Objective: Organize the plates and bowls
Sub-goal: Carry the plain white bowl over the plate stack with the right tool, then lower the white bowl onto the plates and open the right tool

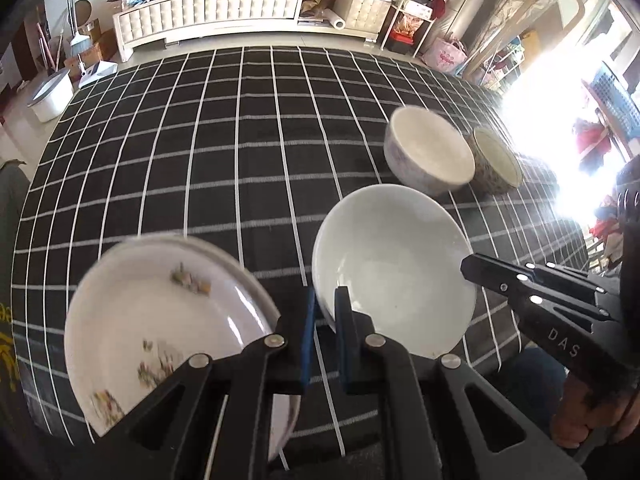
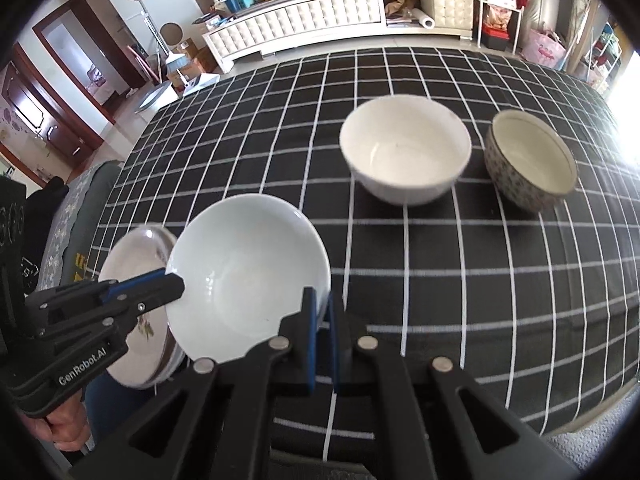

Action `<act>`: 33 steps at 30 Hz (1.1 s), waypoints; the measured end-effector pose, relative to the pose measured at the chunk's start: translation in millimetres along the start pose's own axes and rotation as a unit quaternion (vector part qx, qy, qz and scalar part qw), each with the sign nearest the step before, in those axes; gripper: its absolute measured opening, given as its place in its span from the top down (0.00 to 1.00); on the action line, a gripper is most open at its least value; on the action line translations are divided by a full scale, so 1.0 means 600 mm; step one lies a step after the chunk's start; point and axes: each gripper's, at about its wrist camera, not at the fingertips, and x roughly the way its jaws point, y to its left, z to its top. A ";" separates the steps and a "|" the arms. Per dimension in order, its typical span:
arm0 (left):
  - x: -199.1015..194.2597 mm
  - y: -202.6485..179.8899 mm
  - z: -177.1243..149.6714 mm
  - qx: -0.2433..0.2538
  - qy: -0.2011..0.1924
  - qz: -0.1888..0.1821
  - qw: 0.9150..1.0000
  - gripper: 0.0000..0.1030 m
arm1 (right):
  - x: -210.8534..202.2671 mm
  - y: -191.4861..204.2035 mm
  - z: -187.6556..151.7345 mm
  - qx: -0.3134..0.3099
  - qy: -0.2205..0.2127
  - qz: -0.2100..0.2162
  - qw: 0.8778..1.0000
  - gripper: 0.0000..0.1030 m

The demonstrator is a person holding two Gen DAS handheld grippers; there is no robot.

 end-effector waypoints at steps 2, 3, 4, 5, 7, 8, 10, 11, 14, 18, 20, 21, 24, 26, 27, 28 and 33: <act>-0.002 -0.001 -0.012 -0.003 0.004 -0.003 1.000 0.92 | -0.002 0.004 -0.014 -0.004 0.005 -0.007 1.000 0.92; -0.003 -0.001 -0.020 -0.007 0.006 -0.006 1.000 0.92 | -0.003 0.005 -0.019 -0.004 0.006 -0.008 1.000 0.92; -0.003 0.000 -0.027 -0.011 0.009 -0.008 1.000 0.92 | -0.004 0.006 -0.026 -0.003 0.008 -0.008 1.000 0.92; -0.002 0.000 -0.036 -0.014 0.011 -0.009 1.000 0.92 | -0.004 0.006 -0.032 -0.002 0.010 -0.008 1.000 0.92; 0.001 -0.004 -0.048 -0.011 0.016 -0.006 1.000 0.92 | -0.003 0.008 -0.047 0.000 0.012 -0.009 1.000 0.92; 0.003 -0.006 -0.054 -0.010 0.018 -0.004 1.000 0.92 | -0.001 0.008 -0.051 -0.002 0.013 -0.011 1.000 0.92; 0.007 -0.007 -0.062 -0.011 0.023 -0.003 1.000 0.92 | 0.002 0.007 -0.058 0.000 0.014 -0.012 1.000 0.92; 0.006 -0.008 -0.066 -0.011 0.023 -0.002 1.000 0.92 | 0.004 0.007 -0.060 0.001 0.015 -0.011 1.000 0.92; 0.006 -0.010 -0.069 -0.013 0.024 -0.002 1.000 0.93 | 0.009 0.008 -0.064 0.003 0.019 -0.013 1.000 0.92; 0.008 -0.010 -0.071 -0.009 0.024 0.000 1.000 0.93 | 0.015 0.008 -0.068 0.003 0.023 -0.014 1.000 0.92; 0.012 -0.007 -0.072 -0.010 0.029 -0.001 1.000 0.93 | 0.020 0.007 -0.072 0.004 0.028 -0.015 0.999 0.92; 0.015 -0.006 -0.074 -0.011 0.033 -0.002 0.999 0.93 | 0.023 0.006 -0.075 0.006 0.031 -0.014 0.999 0.92; 0.017 -0.004 -0.076 -0.008 0.032 0.001 0.999 0.93 | 0.020 0.007 -0.079 0.003 0.030 -0.008 0.999 0.92; 0.018 -0.002 -0.078 -0.007 0.037 0.002 0.999 0.93 | 0.020 0.005 -0.078 0.007 0.033 0.000 0.999 0.92; 0.017 -0.002 -0.078 -0.006 0.038 0.000 0.999 0.93 | 0.020 0.003 -0.078 0.007 0.035 0.001 0.999 0.92; 0.016 -0.001 -0.078 -0.007 0.039 -0.001 0.999 0.93 | 0.020 0.001 -0.078 0.008 0.036 0.003 0.999 0.92; 0.005 0.000 -0.068 -0.002 0.031 0.012 0.999 0.93 | 0.015 -0.009 -0.073 0.011 0.042 -0.002 0.999 0.79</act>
